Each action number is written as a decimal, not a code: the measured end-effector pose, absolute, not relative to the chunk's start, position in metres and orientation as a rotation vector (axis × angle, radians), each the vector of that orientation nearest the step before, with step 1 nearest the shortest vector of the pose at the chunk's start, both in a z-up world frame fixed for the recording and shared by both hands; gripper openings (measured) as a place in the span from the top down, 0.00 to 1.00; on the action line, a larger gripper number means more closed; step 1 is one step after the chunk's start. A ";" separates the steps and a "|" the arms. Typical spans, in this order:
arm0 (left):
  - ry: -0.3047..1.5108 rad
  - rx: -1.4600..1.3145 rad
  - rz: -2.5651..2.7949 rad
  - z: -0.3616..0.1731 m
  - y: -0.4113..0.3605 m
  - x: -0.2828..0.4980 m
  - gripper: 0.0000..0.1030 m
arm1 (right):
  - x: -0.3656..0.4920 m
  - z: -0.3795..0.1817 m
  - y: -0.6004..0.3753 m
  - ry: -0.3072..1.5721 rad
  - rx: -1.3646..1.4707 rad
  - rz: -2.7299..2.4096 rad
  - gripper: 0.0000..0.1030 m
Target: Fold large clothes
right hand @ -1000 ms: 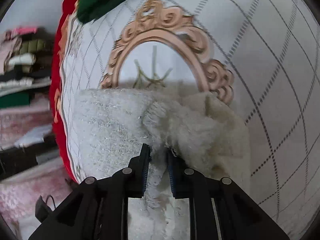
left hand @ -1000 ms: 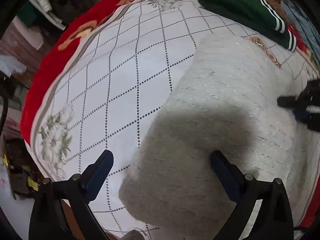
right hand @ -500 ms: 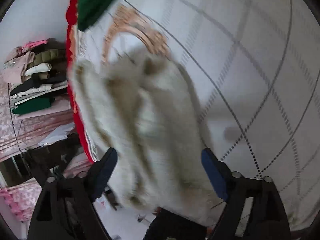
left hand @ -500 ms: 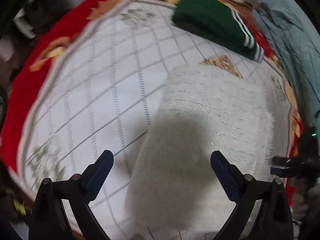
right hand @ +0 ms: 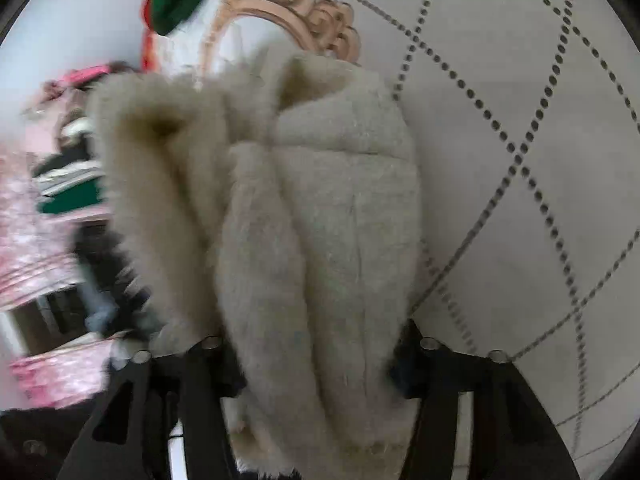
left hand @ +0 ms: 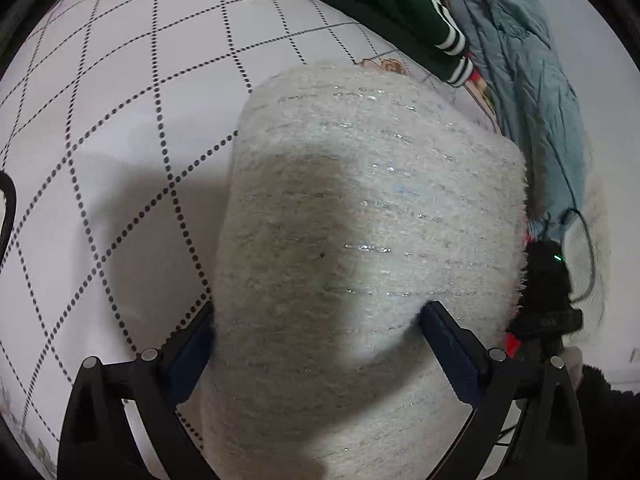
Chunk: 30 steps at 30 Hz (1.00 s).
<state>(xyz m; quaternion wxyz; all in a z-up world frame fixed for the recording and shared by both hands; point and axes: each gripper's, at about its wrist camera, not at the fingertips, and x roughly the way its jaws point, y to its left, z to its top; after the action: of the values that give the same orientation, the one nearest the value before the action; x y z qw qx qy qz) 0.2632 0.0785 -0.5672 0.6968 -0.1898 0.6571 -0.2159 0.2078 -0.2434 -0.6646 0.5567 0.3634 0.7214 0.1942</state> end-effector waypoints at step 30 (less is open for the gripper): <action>1.122 -0.275 -0.449 -0.395 0.028 0.517 0.03 | 0.488 -0.494 -0.251 1.333 1.014 0.530 0.67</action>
<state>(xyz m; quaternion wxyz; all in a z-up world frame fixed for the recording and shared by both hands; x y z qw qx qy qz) 0.5169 0.0282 -0.3945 0.8139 -0.1287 0.5260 -0.2105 0.4879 -0.2509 -0.4941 0.6386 0.4442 0.5840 0.2321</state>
